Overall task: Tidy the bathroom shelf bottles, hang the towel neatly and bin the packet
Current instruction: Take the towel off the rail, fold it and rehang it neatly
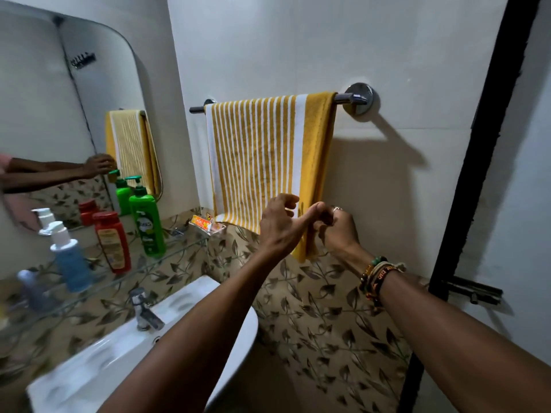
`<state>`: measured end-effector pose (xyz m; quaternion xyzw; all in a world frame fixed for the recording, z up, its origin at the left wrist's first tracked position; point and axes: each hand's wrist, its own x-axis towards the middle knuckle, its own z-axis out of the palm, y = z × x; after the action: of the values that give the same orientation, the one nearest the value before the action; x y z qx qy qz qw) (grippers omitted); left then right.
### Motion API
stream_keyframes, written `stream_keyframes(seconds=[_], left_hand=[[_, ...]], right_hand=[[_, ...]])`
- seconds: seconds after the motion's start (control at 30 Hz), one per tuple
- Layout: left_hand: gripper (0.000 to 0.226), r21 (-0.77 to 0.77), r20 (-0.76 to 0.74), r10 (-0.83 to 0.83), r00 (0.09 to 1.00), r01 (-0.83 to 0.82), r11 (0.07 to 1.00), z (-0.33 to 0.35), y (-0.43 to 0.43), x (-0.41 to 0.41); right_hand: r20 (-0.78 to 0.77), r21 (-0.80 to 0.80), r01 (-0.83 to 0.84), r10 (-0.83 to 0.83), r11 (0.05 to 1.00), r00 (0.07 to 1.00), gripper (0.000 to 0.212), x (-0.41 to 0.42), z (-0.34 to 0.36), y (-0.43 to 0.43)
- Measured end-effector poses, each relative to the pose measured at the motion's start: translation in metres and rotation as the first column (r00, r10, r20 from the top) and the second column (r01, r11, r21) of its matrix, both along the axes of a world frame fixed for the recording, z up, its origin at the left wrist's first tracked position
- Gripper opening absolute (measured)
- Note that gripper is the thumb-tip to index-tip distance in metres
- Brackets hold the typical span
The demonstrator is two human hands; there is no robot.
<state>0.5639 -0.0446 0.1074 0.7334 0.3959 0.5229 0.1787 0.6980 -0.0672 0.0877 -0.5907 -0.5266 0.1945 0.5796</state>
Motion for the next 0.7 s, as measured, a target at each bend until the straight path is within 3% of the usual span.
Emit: stream_keyframes(seconds=[0.1, 0.2, 0.37, 0.47, 0.7], left_hand=[[0.023, -0.013, 0.005, 0.076, 0.997, -0.076, 0.997, 0.007, -0.006, 0.004], [0.007, 0.011, 0.03, 0.111, 0.993, -0.112, 0.994, 0.007, -0.01, -0.003], [0.005, 0.077, 0.07, 0.239, 0.969, -0.244, 0.967, 0.011, -0.007, -0.033], [0.016, 0.109, 0.053, 0.287, 0.956, -0.292, 0.95, 0.014, -0.01, -0.043], [0.01, 0.278, -0.255, 0.275, 0.927, -0.202, 0.939, 0.003, -0.017, -0.037]], right_hand=[[0.019, 0.0, 0.004, -0.004, 1.0, 1.0, 0.016, -0.007, 0.002, -0.003], [-0.019, -0.004, 0.015, -0.015, 1.0, 1.0, 0.012, -0.004, 0.002, -0.006], [-0.184, -0.053, 0.005, -0.015, 0.999, 0.983, 0.016, 0.01, 0.0, -0.01], [-0.311, -0.071, -0.017, -0.006, 0.997, 0.95, 0.017, 0.013, -0.002, -0.01], [-0.324, -0.055, -0.053, 0.032, 0.997, 0.945, 0.016, 0.0, -0.001, -0.013]])
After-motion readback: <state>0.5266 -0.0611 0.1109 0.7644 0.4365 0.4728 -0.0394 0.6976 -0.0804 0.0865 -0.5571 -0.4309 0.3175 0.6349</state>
